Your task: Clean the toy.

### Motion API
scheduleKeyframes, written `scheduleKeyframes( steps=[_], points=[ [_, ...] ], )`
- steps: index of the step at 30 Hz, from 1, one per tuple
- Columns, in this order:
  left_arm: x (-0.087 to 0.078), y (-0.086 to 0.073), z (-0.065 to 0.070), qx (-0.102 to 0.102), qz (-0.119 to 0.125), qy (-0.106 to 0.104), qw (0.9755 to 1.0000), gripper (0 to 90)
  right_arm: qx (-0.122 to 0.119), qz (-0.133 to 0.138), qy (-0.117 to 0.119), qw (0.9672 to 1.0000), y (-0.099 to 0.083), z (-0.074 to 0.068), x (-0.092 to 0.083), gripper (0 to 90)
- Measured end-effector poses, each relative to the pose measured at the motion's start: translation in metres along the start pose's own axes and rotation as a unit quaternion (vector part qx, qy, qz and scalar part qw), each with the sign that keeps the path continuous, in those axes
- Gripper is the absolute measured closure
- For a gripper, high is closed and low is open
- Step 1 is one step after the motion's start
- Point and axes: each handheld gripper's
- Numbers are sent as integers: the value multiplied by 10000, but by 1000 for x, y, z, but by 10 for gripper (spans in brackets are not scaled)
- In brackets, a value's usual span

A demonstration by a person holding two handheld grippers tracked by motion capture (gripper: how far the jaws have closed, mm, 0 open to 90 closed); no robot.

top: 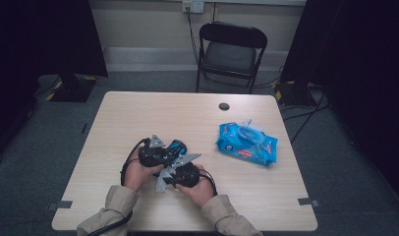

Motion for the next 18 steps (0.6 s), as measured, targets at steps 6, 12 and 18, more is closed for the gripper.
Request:
scheduleKeyframes(
  steps=[6,12,18],
  points=[
    [0,0,0,-5,-1,5,10000,511,-34,4,97,9999,0,-3,0,808],
    [0,0,0,26,-36,13,10000,512,-118,1,198,9997,-1,-6,-5,805],
    [-1,1,0,49,-39,65,10000,511,-123,39,168,9998,-4,-3,-18,801]
  ],
)
Point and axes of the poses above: each handheld gripper's, and its own axes: x roughly forward along the jaws, y roughly out of its top, z roughly to its right, and after that the axes turned 6 degrees about z, right-handed
